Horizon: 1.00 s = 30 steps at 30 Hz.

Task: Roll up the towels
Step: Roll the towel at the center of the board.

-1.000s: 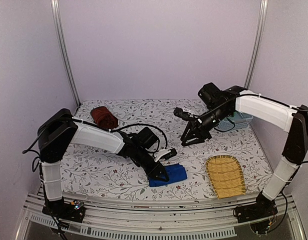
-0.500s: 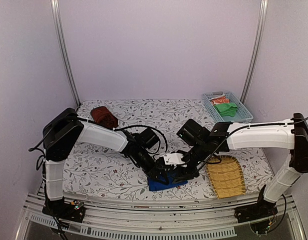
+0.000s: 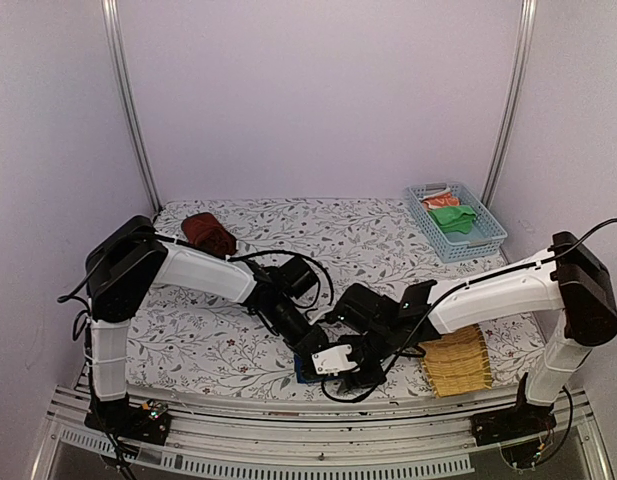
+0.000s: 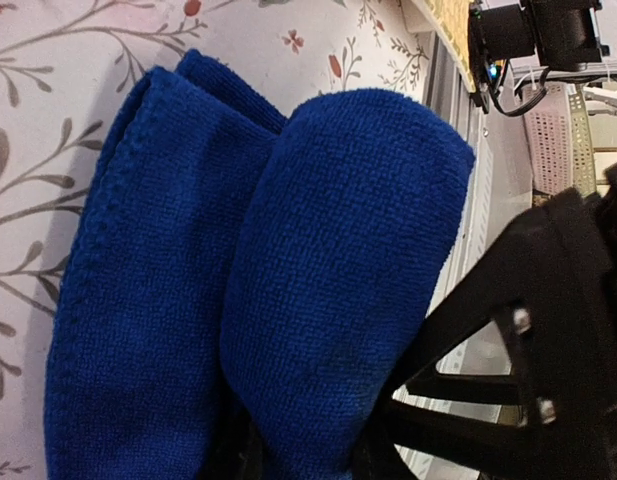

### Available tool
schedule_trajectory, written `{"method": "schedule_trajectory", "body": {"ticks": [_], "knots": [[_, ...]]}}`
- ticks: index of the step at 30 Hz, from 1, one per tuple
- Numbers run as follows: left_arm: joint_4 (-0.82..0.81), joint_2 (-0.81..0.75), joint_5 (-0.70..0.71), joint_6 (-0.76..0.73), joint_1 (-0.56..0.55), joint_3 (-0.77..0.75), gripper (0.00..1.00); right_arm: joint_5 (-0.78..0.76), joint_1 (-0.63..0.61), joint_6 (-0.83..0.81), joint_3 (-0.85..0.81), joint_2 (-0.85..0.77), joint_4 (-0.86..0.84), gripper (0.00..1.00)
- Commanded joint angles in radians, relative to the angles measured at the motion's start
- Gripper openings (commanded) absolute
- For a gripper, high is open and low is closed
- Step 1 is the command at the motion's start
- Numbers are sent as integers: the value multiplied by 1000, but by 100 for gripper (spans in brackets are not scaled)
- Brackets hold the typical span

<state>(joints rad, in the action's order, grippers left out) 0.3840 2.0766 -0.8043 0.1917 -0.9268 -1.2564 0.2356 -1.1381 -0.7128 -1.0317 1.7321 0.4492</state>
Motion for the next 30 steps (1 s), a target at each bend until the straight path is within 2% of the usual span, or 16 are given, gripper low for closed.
{"method": "schedule_trajectory", "body": {"ticks": [1,11,17,25,28,30], "knots": [[156,57,95,-15,-9,48,15,-198,2,8,53,64,-91,46],[155,69,93,-12,-3,49,15,-146,2,-1,-7,-92,1,46],[150,66,92,-8,-3,58,15,-220,2,0,22,-79,-29,50],[147,63,79,-15,-3,67,16,-263,2,14,62,27,-82,52],[144,57,80,-18,-3,66,18,-222,3,16,73,52,-87,44],[126,37,95,-11,1,74,21,-208,3,16,77,68,-88,32]]}}
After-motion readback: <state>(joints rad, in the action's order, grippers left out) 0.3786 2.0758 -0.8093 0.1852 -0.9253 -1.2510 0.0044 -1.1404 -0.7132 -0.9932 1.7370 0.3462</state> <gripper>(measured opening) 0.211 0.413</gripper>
